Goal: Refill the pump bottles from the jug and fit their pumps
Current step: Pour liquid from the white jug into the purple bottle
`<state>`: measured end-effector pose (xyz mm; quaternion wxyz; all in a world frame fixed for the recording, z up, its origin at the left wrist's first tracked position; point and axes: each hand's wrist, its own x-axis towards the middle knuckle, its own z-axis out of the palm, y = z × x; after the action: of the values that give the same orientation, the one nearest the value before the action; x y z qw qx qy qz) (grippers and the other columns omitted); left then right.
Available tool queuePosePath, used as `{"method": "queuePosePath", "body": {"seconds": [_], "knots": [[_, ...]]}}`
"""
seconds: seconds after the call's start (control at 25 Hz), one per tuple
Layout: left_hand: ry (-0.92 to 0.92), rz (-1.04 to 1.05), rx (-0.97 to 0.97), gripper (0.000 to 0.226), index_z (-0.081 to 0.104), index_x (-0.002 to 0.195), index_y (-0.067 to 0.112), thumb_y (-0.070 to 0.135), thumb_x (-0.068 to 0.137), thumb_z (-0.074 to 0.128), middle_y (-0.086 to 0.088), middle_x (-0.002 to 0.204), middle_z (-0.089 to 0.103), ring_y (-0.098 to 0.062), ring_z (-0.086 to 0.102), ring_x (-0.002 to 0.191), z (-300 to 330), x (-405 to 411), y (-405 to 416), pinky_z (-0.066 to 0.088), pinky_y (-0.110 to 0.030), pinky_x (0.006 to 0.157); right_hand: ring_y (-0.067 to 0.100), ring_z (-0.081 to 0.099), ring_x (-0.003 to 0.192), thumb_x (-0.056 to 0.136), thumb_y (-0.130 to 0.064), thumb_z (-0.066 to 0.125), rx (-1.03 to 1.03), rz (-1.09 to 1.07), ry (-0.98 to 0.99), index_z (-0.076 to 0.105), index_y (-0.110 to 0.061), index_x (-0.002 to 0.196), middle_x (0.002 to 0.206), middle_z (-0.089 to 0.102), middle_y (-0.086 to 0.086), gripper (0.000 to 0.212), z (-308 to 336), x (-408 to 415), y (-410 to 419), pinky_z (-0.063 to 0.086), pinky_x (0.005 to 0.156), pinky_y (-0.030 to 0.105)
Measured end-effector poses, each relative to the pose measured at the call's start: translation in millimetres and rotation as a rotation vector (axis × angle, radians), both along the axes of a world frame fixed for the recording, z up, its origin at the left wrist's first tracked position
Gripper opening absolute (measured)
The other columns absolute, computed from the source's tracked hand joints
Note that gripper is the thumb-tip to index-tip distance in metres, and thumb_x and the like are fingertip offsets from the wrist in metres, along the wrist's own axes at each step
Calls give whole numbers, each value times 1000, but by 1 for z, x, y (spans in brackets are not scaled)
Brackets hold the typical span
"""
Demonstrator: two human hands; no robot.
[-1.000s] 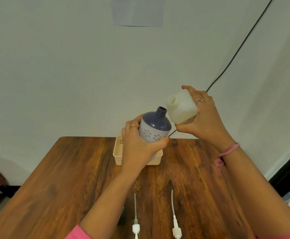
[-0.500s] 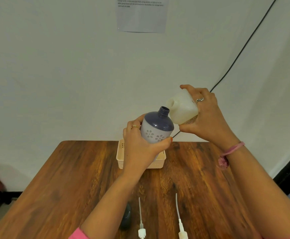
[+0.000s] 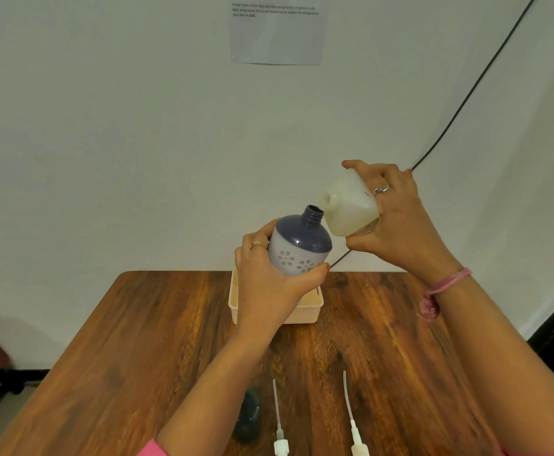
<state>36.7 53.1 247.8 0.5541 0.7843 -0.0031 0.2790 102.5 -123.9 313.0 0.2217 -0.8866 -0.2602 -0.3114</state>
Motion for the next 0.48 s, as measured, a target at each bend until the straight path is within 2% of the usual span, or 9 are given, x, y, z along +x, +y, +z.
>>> {"method": "queuePosePath", "body": {"seconds": [0.08, 0.24, 0.48], "knots": [[3, 6, 5, 82, 45, 125, 35, 48, 51, 80, 11, 114, 47, -10, 47, 111, 0, 0, 2, 53, -31, 87, 17, 30, 107, 51, -20, 83, -9, -4, -10, 32, -30, 141, 122, 44, 7, 104, 1, 0, 2, 35, 98, 66], [8, 4, -2, 86, 47, 129, 30, 42, 54, 86, 9, 115, 47, -12, 47, 113, 0, 3, 6, 54, -35, 89, 22, 35, 109, 51, -20, 84, -47, -16, -31, 33, -28, 142, 122, 45, 8, 104, 2, 2, 5, 33, 100, 65], [-9, -1, -11, 85, 47, 129, 30, 42, 54, 85, 9, 115, 48, -11, 47, 113, -1, 4, 9, 52, -32, 88, 30, 42, 111, 50, -20, 84, -68, -19, -47, 35, -26, 141, 121, 46, 9, 103, 4, 4, 8, 29, 103, 65]]}}
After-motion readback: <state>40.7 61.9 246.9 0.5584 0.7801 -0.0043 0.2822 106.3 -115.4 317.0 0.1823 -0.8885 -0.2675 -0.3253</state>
